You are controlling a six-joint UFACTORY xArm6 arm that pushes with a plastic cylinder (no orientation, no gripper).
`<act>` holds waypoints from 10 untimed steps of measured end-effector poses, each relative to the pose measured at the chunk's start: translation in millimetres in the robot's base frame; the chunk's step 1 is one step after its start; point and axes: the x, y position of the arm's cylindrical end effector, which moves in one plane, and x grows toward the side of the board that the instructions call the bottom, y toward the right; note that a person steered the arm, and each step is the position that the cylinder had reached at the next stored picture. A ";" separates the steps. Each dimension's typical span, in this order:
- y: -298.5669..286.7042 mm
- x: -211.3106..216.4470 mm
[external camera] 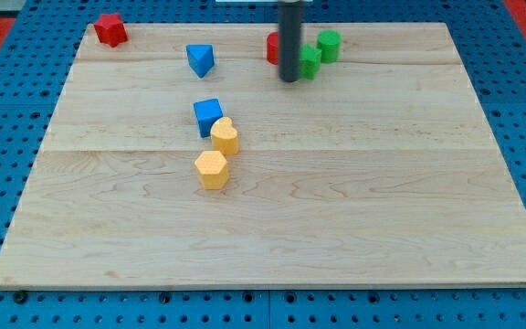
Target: Move the green star into the cube
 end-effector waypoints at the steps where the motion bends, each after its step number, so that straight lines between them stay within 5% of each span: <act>1: 23.6 -27.6; 3: -30.9 -39.2; 5: 173.0 -71.3; 6: 185.4 -103.8; 9: 57.3 -99.6; 10: 60.9 -36.4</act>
